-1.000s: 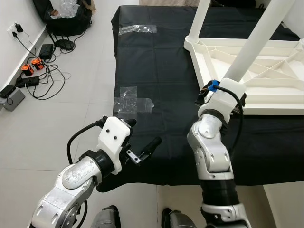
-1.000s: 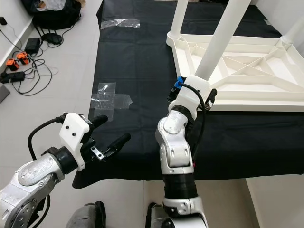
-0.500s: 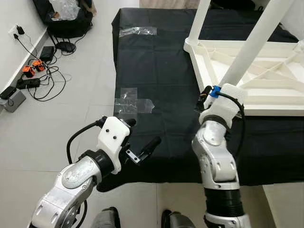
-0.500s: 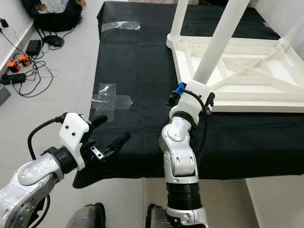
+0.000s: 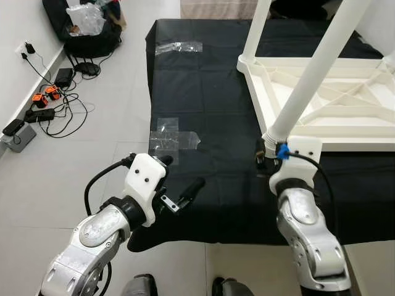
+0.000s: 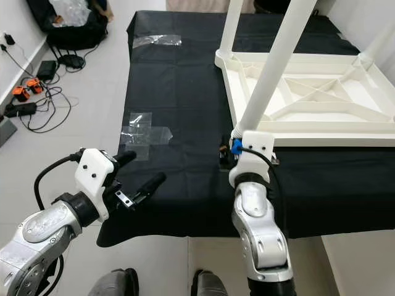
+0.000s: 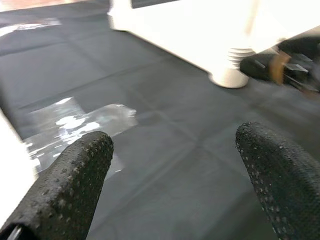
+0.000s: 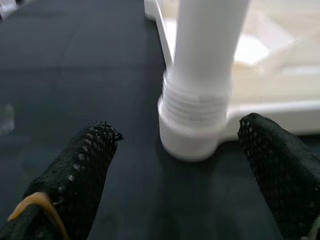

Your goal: Building children table

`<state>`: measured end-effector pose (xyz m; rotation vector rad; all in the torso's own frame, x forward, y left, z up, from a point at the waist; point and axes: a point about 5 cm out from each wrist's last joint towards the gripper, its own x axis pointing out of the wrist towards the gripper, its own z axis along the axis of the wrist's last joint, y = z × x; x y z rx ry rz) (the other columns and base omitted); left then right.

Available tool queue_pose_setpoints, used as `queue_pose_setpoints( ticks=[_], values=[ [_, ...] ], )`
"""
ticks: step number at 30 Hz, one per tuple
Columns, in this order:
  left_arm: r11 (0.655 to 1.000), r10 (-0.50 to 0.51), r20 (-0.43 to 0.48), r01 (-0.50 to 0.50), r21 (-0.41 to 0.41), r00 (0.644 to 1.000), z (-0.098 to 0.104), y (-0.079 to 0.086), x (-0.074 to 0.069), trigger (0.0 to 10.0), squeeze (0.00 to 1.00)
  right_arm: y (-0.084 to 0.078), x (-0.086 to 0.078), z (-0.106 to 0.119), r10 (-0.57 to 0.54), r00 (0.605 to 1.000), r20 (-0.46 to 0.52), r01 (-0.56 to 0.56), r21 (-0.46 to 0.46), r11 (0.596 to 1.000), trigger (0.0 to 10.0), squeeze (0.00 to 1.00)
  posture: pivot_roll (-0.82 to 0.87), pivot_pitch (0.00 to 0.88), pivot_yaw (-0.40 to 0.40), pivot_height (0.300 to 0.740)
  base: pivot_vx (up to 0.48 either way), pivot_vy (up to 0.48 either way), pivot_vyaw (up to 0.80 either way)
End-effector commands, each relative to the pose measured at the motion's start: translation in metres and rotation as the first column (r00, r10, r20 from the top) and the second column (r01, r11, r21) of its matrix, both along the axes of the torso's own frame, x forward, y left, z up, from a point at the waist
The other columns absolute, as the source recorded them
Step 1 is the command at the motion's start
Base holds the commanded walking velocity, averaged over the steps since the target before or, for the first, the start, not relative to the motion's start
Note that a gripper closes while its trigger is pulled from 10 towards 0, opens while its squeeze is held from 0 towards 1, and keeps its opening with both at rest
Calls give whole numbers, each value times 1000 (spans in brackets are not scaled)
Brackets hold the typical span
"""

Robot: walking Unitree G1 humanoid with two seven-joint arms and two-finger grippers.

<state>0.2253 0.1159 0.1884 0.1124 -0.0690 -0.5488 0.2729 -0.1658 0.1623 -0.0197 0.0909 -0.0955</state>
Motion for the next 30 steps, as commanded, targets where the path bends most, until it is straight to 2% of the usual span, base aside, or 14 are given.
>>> queue_pose_setpoints(
  ticks=[1, 5, 7, 12, 16, 19, 20, 24, 25, 26, 27, 28, 29, 30],
  values=[
    [999, 53, -23, -53, 11, 998, -7, 4, 0, 10000, 0, -4, 0, -10, 8, 998, -66, -7, 21, 1000, 10000, 0, 54, 139, -41, 740, 0, 0, 0],
    [993, 117, -55, -117, 9, 992, -16, 7, -5, 10000, 0, -8, 1, -16, 126, 991, -41, -123, 76, 990, 10000, 0, 57, 130, -42, 740, 0, 0, 0],
    [989, 147, -81, -146, 16, 986, -24, 8, -11, 10000, 0, -5, -1, -17, 249, 968, -2, -249, 21, 968, 10000, 0, 53, 127, -39, 740, 0, 0, 0],
    [987, 157, -103, -154, 37, 982, -34, 7, -20, 10000, 0, -1, -4, -17, 337, 941, 21, -338, 6, 941, 10000, 0, 49, 122, -41, 740, 0, 0, 0],
    [983, 183, -115, -178, 51, 976, -42, 6, -23, 10000, 0, -2, 0, -15, 350, 937, 27, -350, 5, 937, 10000, 0, 42, 109, -40, 740, 0, -97, 0],
    [977, 210, -113, -205, 60, 971, -46, 6, -21, 10000, 0, -10, 7, -10, 330, 943, 43, -330, 5, 944, 10000, 0, 39, 106, -41, 740, 0, -428, 0],
    [974, 221, -109, -215, 66, 969, -47, 7, -18, 10000, 0, -21, 13, -4, 333, 941, 55, -334, -1, 943, 10000, 0, 38, 106, -45, 740, 0, -428, 0],
    [972, 229, -105, -222, 73, 968, -47, 8, -16, 10000, 0, -25, 15, -2, 344, 938, 52, -345, 7, 939, 10000, 0, 38, 106, -45, 740, 0, -428, 0],
    [970, 237, -105, -230, 76, 966, -47, 10, -13, 10000, 0, -33, 13, -1, 471, 881, 42, -472, 36, 881, 10000, 0, 31, 107, -38, 740, 0, -431, 0],
    [970, 237, -105, -230, 76, 966, -47, 10, -13, 10000, 0, -33, 13, -1, 471, 881, 42, -472, 36, 881, 10000, 0, 31, 107, -38, 740, 0, -431, 0],
    [969, 241, -103, -233, 82, 965, -48, 11, -13, 10000, 0, -43, 7, -4, 558, 830, -3, -558, 43, 829, 10000, 0, 29, 107, -36, 740, 251, -405, 0],
    [969, 241, -103, -233, 82, 965, -48, 11, -13, 10000, 0, -43, 7, -4, 558, 830, -3, -558, 43, 829, 10000, 0, 29, 107, -36, 740, 251, -405, 0],
    [968, 247, -111, -241, 71, 963, -48, 12, -12, 10000, 0, -54, -4, -6, 652, 755, -62, -651, 42, 758, 10000, 0, 24, 109, -32, 740, 247, 0, 0],
    [968, 247, -111, -241, 71, 963, -48, 12, -12, 10000, 0, -54, -4, -6, 652, 755, -62, -651, 42, 758, 10000, 0, 24, 109, -32, 740, 247, 0, 0]
  ],
)
